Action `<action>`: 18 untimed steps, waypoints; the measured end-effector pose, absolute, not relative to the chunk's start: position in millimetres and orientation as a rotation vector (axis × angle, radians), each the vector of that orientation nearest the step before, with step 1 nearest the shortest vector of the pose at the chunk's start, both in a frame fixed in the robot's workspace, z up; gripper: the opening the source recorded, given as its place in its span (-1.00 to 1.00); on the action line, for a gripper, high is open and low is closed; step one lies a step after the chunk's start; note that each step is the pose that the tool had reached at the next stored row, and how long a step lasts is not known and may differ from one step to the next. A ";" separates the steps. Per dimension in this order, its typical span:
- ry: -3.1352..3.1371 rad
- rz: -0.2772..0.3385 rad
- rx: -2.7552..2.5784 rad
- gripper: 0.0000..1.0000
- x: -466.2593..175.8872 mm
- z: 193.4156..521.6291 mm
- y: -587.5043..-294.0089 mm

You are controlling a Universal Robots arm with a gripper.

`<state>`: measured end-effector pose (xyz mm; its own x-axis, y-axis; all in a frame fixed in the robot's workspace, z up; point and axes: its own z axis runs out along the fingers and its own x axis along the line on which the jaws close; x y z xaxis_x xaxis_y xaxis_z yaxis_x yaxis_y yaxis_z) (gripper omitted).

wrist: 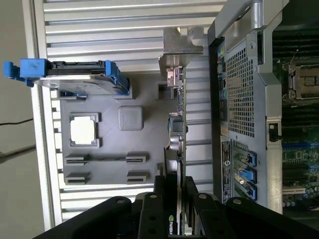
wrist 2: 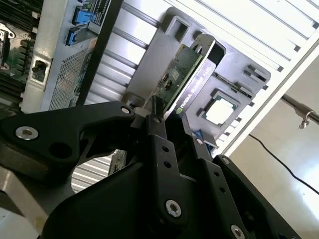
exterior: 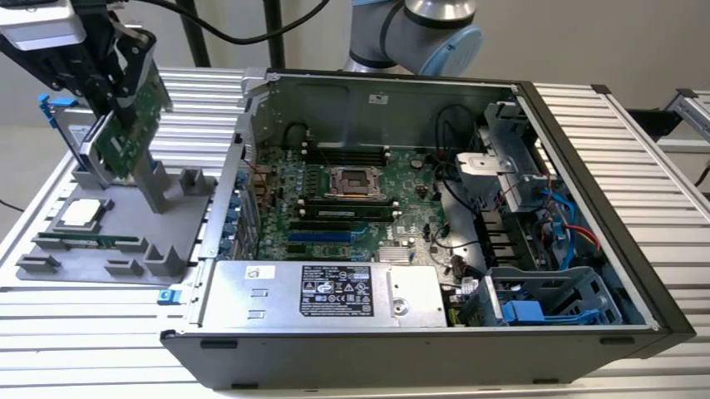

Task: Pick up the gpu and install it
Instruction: 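Pick up the gpu and move the gpu toward the slot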

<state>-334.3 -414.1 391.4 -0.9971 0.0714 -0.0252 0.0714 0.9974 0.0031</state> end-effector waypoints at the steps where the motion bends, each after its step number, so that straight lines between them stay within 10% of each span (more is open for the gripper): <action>1: 3.114 0.003 0.111 -1.00 -334.3 392.6 -414.1; 18: 3.114 0.003 0.111 -1.00 -334.3 411.8 -414.1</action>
